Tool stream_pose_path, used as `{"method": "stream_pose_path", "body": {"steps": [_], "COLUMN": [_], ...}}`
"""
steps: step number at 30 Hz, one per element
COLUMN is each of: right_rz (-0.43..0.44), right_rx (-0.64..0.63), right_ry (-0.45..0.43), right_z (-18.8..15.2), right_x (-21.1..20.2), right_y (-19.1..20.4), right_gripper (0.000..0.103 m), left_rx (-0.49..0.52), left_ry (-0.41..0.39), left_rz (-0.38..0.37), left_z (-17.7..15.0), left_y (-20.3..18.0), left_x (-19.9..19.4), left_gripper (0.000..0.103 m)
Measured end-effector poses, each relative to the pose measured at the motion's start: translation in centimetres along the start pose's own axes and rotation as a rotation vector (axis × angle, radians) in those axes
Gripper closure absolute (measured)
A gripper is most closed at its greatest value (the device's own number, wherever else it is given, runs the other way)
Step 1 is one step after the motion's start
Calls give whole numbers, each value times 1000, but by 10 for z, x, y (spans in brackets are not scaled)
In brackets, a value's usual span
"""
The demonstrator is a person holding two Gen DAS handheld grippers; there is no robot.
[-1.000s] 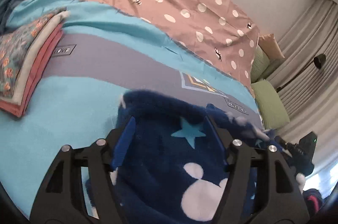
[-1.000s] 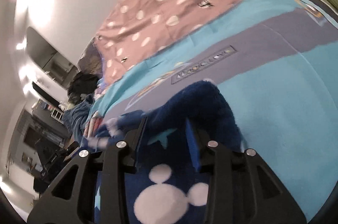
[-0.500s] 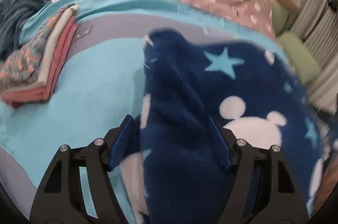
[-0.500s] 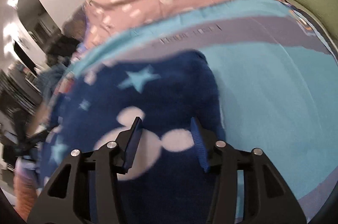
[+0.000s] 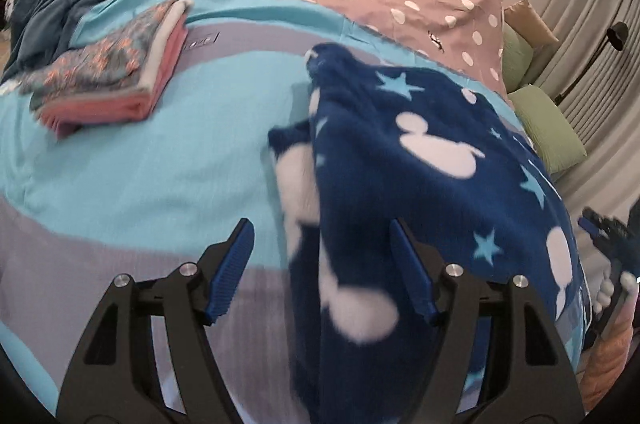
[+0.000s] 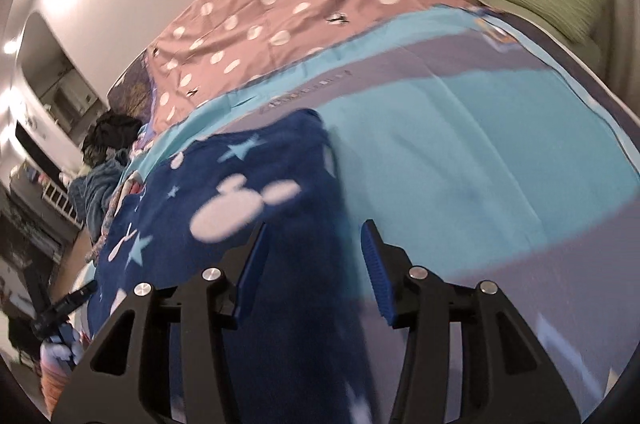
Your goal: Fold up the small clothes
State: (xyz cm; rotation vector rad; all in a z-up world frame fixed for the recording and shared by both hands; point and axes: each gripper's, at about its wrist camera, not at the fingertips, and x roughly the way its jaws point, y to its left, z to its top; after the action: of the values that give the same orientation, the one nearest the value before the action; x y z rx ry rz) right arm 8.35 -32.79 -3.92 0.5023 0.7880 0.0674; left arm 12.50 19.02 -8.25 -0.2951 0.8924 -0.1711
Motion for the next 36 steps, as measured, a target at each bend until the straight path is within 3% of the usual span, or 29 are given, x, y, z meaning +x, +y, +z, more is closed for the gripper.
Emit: {"method": "stream_pose_path", "body": {"steps": [4, 7, 8, 9, 15, 18, 19, 21, 25, 28, 31, 33, 36], "right_rz": [35, 83, 105, 124, 222, 264, 289, 322, 417, 482, 538, 554, 585], "right_rx": [3, -27, -41, -52, -91, -85, -80, -90, -128, -163, -204, -195, -147], "right_ry": [20, 46, 53, 60, 100, 114, 120, 125, 120, 105, 83, 91, 117], "right_z": [-21, -39, -46, -51, -70, -65, -61, -54, -42, -41, -42, -43, -41], "right_x": [-21, -30, -32, -33, -22, -14, -10, -7, -4, -8, -11, -8, -3], "right_y": [-13, -14, -14, -13, -10, -12, -13, -13, -3, 8, 14, 9, -5], "right_gripper": [54, 54, 54, 54, 49, 49, 49, 49, 48, 48, 47, 47, 46], "left_rx": [68, 177, 232, 266, 543, 603, 627, 637, 690, 753, 746, 705, 651], "left_ry": [-53, -73, -57, -41, 135, 214, 235, 279, 337, 365, 384, 368, 348], "left_rz": [-10, -96, -141, -164, -270, -271, -254, -226, -139, 7, 68, 38, -41], "left_z": [9, 25, 32, 35, 35, 32, 31, 30, 24, 19, 25, 33, 42], "left_y": [-30, -79, -106, -124, -279, -335, -353, -380, -419, -435, -431, -422, -405], "left_x": [-21, -31, -29, -26, 37, 76, 93, 121, 169, 209, 234, 232, 219], "left_gripper": [38, 59, 69, 73, 74, 73, 71, 54, 42, 42, 58, 71, 81]}}
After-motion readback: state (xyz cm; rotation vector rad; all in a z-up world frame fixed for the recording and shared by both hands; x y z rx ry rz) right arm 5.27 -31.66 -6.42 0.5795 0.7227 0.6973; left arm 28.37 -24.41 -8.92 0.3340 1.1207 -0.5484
